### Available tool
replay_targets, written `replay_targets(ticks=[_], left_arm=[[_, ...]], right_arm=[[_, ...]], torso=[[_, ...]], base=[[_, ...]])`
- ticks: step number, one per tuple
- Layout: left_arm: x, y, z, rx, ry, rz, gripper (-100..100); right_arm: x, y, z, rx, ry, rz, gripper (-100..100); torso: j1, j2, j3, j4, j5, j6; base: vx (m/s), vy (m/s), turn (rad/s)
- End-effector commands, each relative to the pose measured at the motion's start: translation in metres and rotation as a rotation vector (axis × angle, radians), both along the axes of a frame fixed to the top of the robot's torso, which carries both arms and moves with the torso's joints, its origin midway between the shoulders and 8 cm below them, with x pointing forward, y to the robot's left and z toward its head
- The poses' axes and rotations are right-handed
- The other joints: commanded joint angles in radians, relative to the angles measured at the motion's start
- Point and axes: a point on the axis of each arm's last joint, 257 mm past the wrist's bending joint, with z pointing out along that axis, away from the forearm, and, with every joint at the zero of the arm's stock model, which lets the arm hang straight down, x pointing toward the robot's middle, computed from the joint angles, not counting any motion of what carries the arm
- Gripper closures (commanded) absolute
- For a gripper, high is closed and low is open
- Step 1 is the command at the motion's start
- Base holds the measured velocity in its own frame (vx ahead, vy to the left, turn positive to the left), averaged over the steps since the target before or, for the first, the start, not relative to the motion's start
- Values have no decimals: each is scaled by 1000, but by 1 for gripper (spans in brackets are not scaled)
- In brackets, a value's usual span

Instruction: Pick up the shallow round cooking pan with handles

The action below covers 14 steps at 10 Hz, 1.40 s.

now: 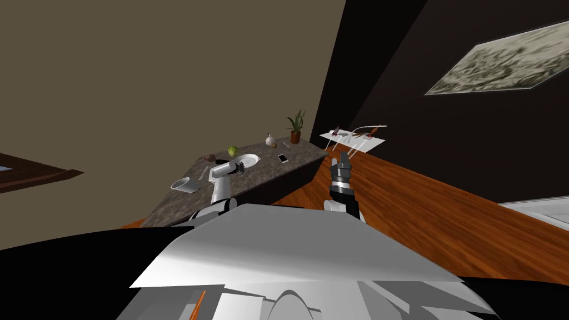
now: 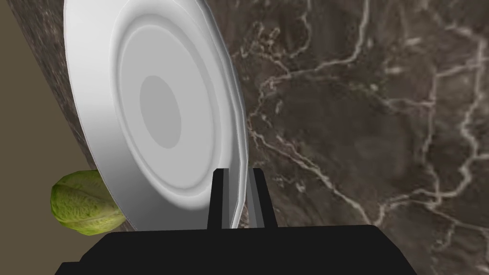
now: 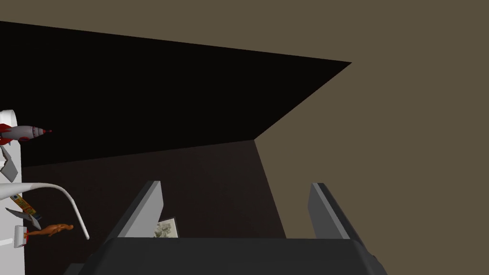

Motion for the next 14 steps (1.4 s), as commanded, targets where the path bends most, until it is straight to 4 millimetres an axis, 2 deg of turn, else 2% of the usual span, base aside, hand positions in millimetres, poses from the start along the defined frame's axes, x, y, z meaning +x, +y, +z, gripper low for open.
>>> replay_targets(ticks=[1, 3, 6, 7, 10, 11, 14], left_arm=[[0, -1, 0, -22, -6, 29, 100], [0, 0, 2, 15, 0, 36, 100], [1, -3, 1, -27, -13, 79, 100], [1, -3, 4, 17, -6, 74, 100], [2, -6, 3, -26, -20, 117, 100], [2, -8, 5, 18, -16, 109, 100], [3, -10, 4, -25, -32, 153, 100]], right_arm=[[0, 0, 0, 0, 0, 0, 0], [0, 0, 0, 0, 0, 0, 0], [0, 0, 0, 0, 0, 0, 0], [0, 0, 0, 0, 0, 0, 0], [0, 0, 0, 0, 0, 0, 0], [0, 0, 0, 0, 0, 0, 0], [0, 0, 0, 0, 0, 0, 0]], torso=[[0, 0, 0, 0, 0, 0], [-2, -3, -2, 0, -1, -1], [-1, -1, 0, 0, 0, -1], [-3, -3, -1, 0, -1, -1], [-2, 0, 1, 1, 0, -2], [-3, -1, 0, 1, -1, -2], [-2, 1, 2, 3, -1, -2]], base=[[-42, 57, 5], [-41, 40, -87], [-54, 49, -62], [-59, 50, -215], [-58, 42, -60], [-77, 65, -203], [-55, 46, -65]])
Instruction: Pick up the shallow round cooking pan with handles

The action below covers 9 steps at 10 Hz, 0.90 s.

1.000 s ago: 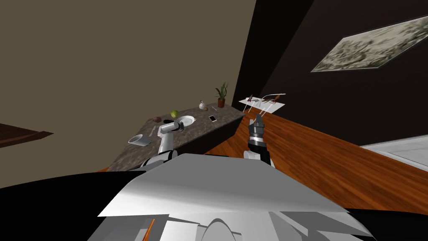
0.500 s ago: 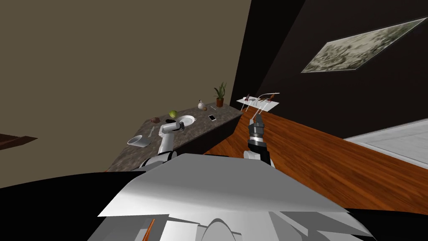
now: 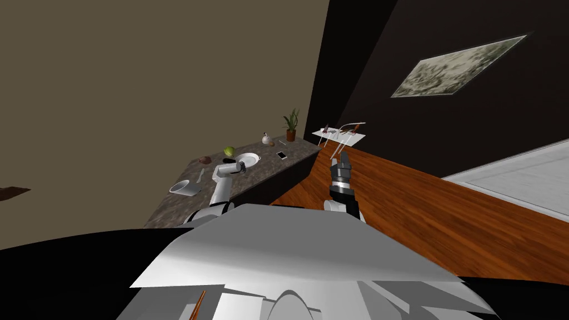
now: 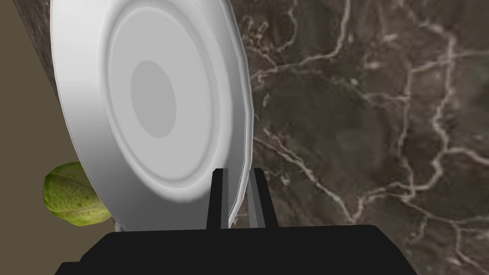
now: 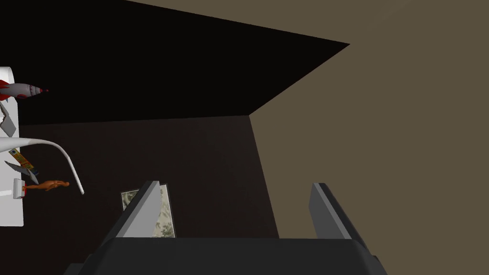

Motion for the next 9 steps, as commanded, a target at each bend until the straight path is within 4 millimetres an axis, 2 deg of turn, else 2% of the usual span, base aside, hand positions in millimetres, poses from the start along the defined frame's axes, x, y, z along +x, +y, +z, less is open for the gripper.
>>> replay_targets(ticks=[1, 2, 4, 6, 9], left_arm=[[0, -2, 2, 34, -1, 1, 100], [1, -5, 1, 19, -6, 13, 100], [1, -5, 1, -9, -19, 43, 100], [2, -11, 1, 16, -23, 44, 100], [2, -12, 0, -4, -31, 64, 100]], right_arm=[[0, 0, 0, 0, 0, 0, 0], [0, 0, 0, 0, 0, 0, 0], [0, 0, 0, 0, 0, 0, 0], [0, 0, 0, 0, 0, 0, 0], [0, 0, 0, 0, 0, 0, 0]], torso=[[0, 0, 0, 0, 0, 0], [0, 2, 1, 1, 0, 3], [1, 3, 2, 1, 0, 0], [0, 5, 3, 2, 0, 2], [-2, 2, 2, 3, -2, -1]], base=[[-77, 45, -228], [-101, 81, -199], [-33, 24, 18], [-108, 68, -207], [-16, 7, 9]])
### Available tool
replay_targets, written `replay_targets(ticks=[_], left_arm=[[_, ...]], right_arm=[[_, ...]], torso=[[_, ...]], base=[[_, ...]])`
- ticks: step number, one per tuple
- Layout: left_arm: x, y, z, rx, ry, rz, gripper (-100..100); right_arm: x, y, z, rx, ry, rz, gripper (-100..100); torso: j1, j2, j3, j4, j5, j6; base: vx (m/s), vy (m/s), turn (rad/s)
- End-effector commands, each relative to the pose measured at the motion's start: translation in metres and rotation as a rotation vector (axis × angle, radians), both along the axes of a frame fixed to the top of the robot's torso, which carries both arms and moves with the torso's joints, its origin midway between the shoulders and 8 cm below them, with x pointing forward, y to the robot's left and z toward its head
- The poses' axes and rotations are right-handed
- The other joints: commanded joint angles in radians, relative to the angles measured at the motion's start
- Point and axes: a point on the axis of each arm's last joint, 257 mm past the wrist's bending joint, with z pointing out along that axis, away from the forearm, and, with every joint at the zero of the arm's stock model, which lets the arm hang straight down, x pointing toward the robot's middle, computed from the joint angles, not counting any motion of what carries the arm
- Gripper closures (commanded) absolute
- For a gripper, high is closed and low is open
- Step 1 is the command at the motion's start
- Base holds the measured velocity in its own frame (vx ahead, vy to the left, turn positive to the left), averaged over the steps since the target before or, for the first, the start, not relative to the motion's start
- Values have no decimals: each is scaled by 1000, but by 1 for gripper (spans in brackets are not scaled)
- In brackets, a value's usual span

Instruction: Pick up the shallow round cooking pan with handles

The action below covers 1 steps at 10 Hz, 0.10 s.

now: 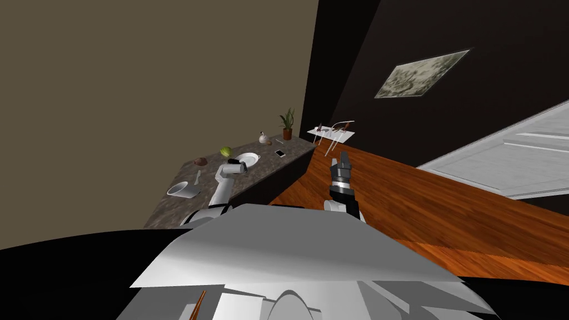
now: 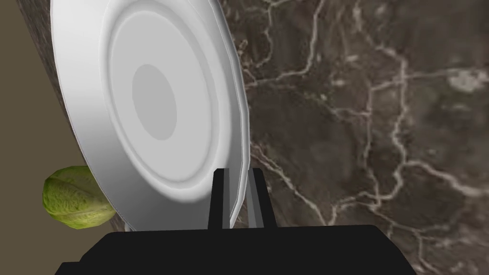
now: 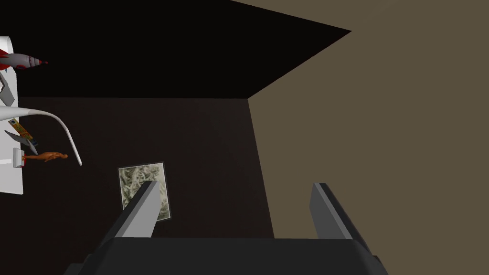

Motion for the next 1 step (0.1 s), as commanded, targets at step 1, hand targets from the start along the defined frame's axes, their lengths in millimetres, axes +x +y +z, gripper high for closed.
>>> replay_targets(ticks=[1], left_arm=[[0, 0, 0, 0, 0, 0, 0]], right_arm=[[0, 0, 0, 0, 0, 0, 0]], torso=[[0, 0, 0, 0, 0, 0]], base=[[0, 0, 0]])
